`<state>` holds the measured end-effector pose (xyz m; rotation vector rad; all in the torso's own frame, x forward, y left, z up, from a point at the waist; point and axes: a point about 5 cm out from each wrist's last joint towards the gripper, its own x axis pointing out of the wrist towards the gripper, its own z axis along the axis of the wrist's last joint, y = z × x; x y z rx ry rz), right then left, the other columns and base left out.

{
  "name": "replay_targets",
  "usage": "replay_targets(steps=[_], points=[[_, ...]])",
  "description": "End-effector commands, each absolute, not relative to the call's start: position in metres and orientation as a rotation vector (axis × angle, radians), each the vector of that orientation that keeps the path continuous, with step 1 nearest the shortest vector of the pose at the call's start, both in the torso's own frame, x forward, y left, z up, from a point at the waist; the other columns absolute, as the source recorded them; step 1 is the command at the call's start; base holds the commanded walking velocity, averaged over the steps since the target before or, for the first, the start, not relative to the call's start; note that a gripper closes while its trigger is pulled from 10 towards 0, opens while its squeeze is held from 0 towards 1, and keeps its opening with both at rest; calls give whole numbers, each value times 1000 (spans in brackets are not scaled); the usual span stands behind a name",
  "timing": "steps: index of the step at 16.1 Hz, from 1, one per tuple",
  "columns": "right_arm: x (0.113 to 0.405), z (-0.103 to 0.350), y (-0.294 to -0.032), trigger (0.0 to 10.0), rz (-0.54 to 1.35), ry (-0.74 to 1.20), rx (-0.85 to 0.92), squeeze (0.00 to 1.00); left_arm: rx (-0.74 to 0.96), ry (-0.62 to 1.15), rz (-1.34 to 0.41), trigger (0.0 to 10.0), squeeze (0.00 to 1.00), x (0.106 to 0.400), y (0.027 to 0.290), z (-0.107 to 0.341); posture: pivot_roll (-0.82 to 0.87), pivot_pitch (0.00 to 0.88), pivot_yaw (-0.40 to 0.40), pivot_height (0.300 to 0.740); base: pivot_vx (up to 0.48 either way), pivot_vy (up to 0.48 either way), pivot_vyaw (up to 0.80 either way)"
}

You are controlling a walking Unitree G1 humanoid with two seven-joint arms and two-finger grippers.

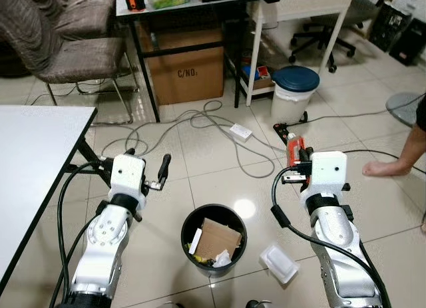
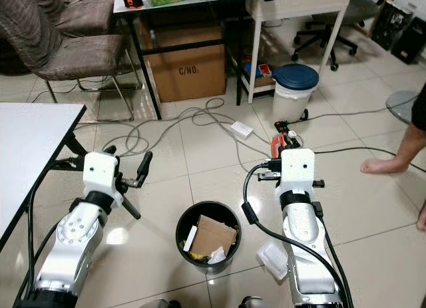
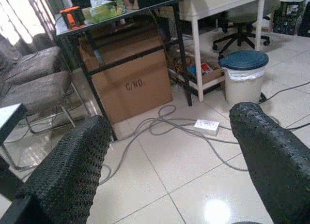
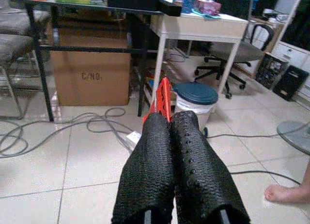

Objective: Picking trash to rubbish bin

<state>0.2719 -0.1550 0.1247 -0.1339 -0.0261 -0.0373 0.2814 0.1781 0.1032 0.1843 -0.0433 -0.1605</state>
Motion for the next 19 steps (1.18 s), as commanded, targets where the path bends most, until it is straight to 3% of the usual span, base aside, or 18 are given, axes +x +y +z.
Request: replay_targets(steps=[1, 10, 16, 19], points=[[270, 122, -154, 10000, -26, -18, -135, 0, 187, -56, -148, 10000, 0, 280, 178, 106, 26, 89, 31, 740, 0, 0, 0], [237, 118, -176, 10000, -145, -7, -141, 0, 170, -27, -297, 10000, 0, 286, 149, 98, -144, 96, 81, 740, 0, 0, 0], [233, 114, -163, 10000, -21, 27, -149, 0, 189, 21, -184, 10000, 0, 279, 181, 75, -99, 71, 43, 740, 0, 0, 0], [238, 112, -167, 10000, 27, 27, -189, 0, 208, 29, -197, 10000, 0, 272, 181, 72, -73, 65, 50, 740, 0, 0, 0]])
